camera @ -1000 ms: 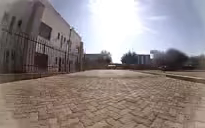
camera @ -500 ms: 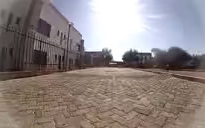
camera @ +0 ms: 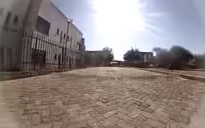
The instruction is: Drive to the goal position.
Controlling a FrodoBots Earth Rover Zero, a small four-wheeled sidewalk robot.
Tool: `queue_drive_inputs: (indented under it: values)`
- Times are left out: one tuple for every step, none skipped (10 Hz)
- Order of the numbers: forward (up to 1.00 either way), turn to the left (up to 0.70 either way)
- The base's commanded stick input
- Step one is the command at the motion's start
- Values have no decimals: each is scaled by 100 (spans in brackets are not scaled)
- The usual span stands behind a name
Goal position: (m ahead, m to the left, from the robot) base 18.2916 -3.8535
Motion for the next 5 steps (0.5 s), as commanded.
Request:
queue_drive_inputs:
  values:
    - [100, 0]
    - [100, 0]
    - [100, 0]
    - [100, 0]
    - [100, 0]
